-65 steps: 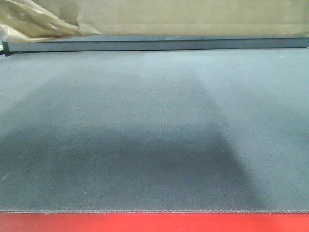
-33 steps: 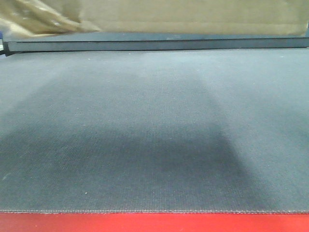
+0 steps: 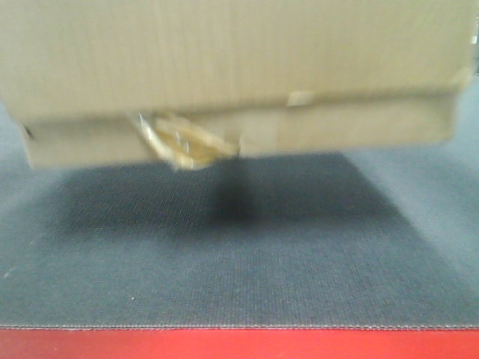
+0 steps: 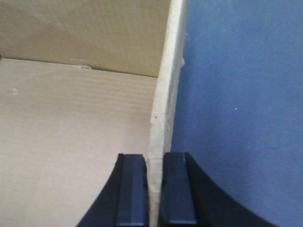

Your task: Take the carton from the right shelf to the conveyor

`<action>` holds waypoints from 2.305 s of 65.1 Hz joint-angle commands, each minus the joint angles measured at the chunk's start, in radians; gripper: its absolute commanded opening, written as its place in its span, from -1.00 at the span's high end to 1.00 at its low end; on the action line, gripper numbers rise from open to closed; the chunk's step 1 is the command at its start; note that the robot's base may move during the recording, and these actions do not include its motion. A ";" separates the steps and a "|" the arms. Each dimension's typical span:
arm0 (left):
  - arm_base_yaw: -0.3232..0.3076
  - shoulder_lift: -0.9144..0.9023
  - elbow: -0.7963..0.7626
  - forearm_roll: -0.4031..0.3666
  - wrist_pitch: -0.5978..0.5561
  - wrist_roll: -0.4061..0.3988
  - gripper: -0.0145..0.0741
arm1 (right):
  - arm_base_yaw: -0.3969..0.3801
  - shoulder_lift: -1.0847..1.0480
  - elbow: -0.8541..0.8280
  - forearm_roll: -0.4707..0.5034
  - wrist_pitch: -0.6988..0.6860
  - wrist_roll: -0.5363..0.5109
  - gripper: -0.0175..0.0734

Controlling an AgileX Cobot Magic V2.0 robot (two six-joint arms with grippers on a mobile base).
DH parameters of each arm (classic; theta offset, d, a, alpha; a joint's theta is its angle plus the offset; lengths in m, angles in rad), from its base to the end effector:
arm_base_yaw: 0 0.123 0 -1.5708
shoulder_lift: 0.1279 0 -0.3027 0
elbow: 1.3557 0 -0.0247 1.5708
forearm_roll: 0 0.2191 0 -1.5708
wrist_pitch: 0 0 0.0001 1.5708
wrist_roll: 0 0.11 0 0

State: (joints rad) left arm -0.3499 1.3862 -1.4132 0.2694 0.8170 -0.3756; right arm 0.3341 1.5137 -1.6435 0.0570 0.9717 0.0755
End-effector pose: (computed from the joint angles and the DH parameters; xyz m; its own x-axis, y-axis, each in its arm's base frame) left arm 0.2715 -0.0763 0.4064 -0.6200 0.0302 -0.7840 0.0801 0.9965 -0.0249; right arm 0.2912 0.1066 0.4209 -0.6816 -0.1230 -0.7213 -0.2884 0.9511 0.1103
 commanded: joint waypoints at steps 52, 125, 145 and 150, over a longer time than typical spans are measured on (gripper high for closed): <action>0.086 0.097 -0.104 0.073 0.124 0.006 -0.64 | -0.024 0.012 -0.013 -0.082 -0.054 -0.013 -0.64; 0.303 -0.464 0.677 -0.005 -0.317 0.113 0.63 | -0.281 -0.412 0.756 -0.081 -0.364 -0.023 0.79; 0.303 -0.795 0.914 0.086 -0.552 0.115 0.63 | -0.281 -0.817 1.087 -0.081 -0.643 -0.049 0.79; 0.303 -0.873 0.947 0.086 -0.570 0.115 0.63 | -0.281 -0.927 1.142 -0.081 -0.668 -0.059 0.79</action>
State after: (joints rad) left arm -0.0500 0.6058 -0.5004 0.3395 0.3075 -0.2634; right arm 0.0539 0.7060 -0.5664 -0.0195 0.3757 0.0389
